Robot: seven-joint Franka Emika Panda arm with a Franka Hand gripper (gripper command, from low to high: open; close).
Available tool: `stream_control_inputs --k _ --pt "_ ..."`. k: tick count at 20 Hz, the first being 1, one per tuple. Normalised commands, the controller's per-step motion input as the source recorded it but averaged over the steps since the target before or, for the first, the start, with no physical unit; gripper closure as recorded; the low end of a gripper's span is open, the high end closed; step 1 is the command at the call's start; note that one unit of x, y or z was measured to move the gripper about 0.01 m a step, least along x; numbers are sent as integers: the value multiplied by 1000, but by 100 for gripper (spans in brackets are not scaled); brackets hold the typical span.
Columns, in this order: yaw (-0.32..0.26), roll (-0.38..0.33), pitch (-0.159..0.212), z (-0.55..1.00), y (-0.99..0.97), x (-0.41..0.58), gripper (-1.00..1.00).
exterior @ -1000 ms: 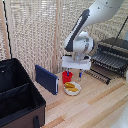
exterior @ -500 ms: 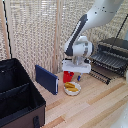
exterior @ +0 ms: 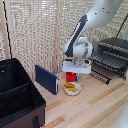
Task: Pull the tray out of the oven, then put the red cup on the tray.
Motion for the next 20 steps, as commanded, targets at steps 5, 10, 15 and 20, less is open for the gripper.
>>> stream_control_inputs --k 5,10,15,20 --pt "-171 0 -20 963 -153 75 100" --pt "-196 10 10 953 -223 126 100" --pt "-207 32 29 781 -390 114 100" --pt "-146 54 15 475 -589 113 100"
